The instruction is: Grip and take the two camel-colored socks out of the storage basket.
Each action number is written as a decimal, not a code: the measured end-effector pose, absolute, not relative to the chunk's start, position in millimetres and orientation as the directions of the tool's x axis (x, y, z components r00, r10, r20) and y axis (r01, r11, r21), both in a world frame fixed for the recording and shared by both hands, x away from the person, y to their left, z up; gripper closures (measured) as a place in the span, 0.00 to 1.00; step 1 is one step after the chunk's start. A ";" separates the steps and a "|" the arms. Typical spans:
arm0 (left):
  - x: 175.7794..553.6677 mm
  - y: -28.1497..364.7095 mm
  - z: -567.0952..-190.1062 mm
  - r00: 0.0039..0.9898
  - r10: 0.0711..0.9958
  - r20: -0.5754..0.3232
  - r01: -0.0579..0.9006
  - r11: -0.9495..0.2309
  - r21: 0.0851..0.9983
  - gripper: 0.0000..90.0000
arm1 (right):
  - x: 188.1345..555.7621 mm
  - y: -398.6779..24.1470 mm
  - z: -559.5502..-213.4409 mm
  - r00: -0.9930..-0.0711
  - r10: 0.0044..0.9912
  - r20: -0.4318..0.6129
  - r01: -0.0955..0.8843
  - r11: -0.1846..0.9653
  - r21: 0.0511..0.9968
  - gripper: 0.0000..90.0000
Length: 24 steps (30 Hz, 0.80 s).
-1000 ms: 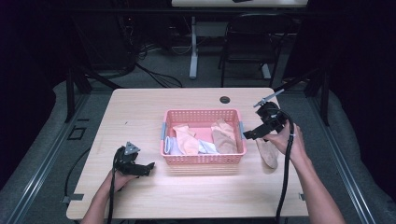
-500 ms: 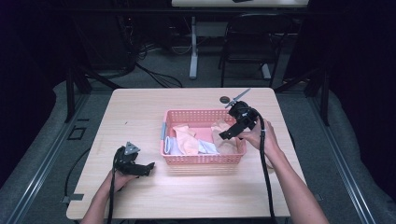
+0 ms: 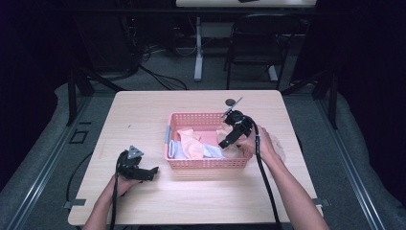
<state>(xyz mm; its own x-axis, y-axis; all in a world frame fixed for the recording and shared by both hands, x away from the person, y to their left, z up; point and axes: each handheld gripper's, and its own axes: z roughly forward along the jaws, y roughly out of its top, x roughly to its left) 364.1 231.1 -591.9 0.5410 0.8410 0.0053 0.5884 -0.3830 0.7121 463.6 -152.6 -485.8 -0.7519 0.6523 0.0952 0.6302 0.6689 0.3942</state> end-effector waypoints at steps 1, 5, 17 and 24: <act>364.1 231.1 -591.9 0.541 0.841 0.005 0.588 -0.383 0.712 0.00 | 465.0 -152.4 -488.8 -0.755 0.649 0.091 0.628 0.678 0.382 0.02; 364.1 231.1 -591.8 0.541 0.841 0.006 0.589 -0.383 0.712 0.00 | 469.7 -153.1 -499.1 -0.737 0.672 0.080 0.652 0.673 0.351 0.14; 364.1 231.1 -591.8 0.541 0.841 0.005 0.589 -0.383 0.712 0.00 | 482.0 -147.3 -516.6 -0.686 0.727 0.022 0.703 0.655 0.276 0.29; 364.1 231.0 -592.1 0.539 0.842 0.006 0.587 -0.382 0.714 0.00 | 491.4 -142.6 -520.8 -0.668 0.744 0.003 0.725 0.650 0.229 0.39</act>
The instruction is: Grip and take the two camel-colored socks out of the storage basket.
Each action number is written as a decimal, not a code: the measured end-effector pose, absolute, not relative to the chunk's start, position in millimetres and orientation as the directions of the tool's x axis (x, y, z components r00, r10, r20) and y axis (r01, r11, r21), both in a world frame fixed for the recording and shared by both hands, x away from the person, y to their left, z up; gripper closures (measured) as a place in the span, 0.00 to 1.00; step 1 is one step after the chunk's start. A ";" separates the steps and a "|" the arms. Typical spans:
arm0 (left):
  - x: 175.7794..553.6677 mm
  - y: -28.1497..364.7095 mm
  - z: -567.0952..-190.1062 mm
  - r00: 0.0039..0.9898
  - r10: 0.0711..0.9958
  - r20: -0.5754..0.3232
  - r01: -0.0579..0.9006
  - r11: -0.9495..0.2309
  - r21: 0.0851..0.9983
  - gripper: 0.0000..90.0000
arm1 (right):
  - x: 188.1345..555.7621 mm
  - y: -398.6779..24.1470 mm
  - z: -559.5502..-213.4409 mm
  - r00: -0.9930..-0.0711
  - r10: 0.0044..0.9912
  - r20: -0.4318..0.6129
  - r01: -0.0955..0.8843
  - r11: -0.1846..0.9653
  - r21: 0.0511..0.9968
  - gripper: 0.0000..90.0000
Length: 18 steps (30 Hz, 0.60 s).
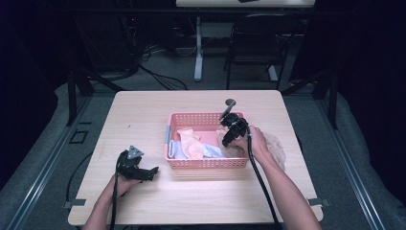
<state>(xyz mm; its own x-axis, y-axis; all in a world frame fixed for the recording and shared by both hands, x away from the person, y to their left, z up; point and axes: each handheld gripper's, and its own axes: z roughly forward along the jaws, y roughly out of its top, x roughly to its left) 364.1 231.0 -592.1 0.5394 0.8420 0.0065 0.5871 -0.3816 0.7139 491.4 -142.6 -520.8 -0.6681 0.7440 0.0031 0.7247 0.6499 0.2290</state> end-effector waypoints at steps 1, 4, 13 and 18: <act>364.1 231.1 -591.9 0.541 0.841 0.005 0.588 -0.383 0.712 0.00 | 492.4 -141.8 -522.4 -0.664 0.748 0.003 0.727 0.645 0.233 0.40; 364.1 231.1 -591.9 0.541 0.841 0.005 0.588 -0.383 0.712 0.00 | 495.5 -140.3 -525.2 -0.660 0.751 -0.010 0.734 0.647 0.207 0.46; 364.1 231.1 -591.9 0.541 0.841 0.006 0.588 -0.383 0.712 0.00 | 496.5 -135.2 -533.9 -0.652 0.758 -0.020 0.742 0.642 0.193 0.74; 364.1 231.1 -591.9 0.541 0.841 0.005 0.588 -0.383 0.712 0.00 | 496.6 -136.6 -523.8 -0.660 0.751 -0.010 0.735 0.649 0.195 0.89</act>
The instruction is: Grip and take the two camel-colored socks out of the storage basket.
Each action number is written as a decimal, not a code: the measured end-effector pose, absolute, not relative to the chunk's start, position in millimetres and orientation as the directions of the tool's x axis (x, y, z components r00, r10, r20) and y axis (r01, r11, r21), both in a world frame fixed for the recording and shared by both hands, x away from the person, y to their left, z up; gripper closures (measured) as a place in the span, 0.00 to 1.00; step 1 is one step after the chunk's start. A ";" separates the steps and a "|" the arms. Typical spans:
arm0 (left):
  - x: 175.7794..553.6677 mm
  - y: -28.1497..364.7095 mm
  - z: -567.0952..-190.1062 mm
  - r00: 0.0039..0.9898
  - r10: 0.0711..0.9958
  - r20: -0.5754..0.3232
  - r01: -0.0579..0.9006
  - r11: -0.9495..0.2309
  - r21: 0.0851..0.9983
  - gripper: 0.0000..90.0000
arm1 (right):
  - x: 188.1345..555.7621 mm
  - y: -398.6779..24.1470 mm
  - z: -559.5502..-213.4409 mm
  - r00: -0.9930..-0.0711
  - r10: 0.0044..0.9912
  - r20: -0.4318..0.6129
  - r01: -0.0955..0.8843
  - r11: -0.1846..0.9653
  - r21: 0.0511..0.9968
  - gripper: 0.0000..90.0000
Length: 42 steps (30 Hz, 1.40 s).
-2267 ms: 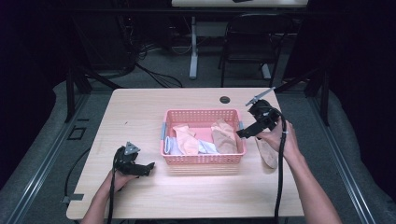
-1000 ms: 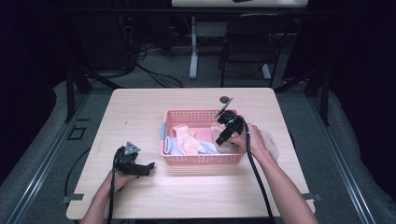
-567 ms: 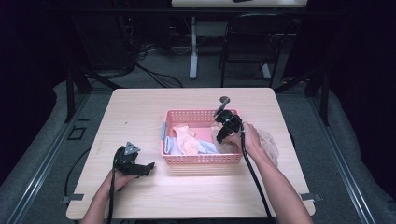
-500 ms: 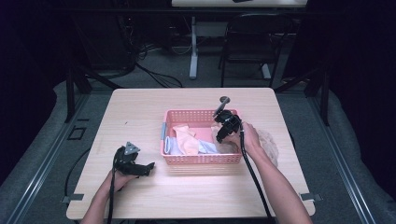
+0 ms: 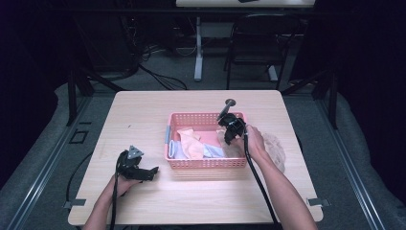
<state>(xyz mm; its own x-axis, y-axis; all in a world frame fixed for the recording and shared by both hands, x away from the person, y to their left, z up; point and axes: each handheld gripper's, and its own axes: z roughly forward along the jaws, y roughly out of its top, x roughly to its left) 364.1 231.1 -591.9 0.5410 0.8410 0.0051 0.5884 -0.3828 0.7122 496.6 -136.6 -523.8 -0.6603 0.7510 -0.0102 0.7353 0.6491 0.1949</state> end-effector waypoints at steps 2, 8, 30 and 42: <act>364.1 231.1 -591.9 0.541 0.841 0.005 0.588 -0.383 0.712 0.00 | 494.3 -137.7 -518.1 -0.650 0.760 0.000 0.739 0.632 0.233 0.90; 364.1 231.1 -591.8 0.541 0.841 0.006 0.589 -0.383 0.712 0.00 | 487.5 -143.6 -491.3 -0.655 0.755 0.003 0.722 0.625 0.297 0.91; 364.0 231.1 -591.8 0.541 0.841 0.006 0.589 -0.383 0.712 0.00 | 468.0 -153.0 -422.0 -0.675 0.737 -0.043 0.657 0.625 0.422 0.91; 364.0 231.0 -591.9 0.540 0.841 0.006 0.588 -0.383 0.713 0.00 | 453.4 -156.4 -394.8 -0.686 0.724 -0.074 0.622 0.636 0.456 0.91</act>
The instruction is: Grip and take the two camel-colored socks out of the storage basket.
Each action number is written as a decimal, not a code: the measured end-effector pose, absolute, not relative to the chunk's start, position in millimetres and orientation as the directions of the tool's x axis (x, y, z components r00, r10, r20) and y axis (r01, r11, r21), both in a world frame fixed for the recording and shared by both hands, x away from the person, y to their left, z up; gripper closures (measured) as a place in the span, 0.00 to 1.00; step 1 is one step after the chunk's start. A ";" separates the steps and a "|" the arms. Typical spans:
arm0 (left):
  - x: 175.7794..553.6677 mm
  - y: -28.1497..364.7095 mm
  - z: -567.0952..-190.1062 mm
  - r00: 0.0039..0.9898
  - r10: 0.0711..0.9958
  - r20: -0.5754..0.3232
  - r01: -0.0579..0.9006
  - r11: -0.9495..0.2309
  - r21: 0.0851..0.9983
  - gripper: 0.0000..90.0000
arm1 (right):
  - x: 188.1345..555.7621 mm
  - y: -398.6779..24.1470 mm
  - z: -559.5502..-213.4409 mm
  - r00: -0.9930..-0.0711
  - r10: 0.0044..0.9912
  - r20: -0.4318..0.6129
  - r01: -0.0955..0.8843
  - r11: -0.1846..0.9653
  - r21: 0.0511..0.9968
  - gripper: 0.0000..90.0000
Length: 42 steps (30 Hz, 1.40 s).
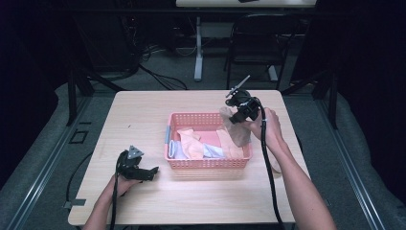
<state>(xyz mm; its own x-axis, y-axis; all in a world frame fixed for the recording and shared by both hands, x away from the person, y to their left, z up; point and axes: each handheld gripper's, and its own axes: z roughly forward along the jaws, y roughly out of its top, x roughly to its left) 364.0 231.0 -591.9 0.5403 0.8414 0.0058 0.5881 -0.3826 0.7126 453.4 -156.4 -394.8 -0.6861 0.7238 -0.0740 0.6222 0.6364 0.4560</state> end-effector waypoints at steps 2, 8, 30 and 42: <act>364.0 231.1 -591.8 0.541 0.841 0.006 0.589 -0.383 0.712 0.00 | 449.7 -157.8 -389.9 -0.689 0.720 -0.087 0.613 0.642 0.460 0.91; 364.0 231.1 -591.8 0.541 0.841 0.006 0.588 -0.384 0.712 0.00 | 438.9 -166.3 -372.8 -0.684 0.721 -0.110 0.599 0.641 0.481 0.91; 364.0 231.0 -591.8 0.541 0.841 0.006 0.588 -0.383 0.712 0.00 | 412.4 -248.4 -340.6 -0.573 0.813 -0.105 0.652 0.529 0.543 0.91; 364.0 231.0 -591.9 0.540 0.842 0.006 0.588 -0.383 0.712 0.00 | 408.8 -283.2 -362.4 -0.503 0.863 -0.050 0.700 0.441 0.563 0.90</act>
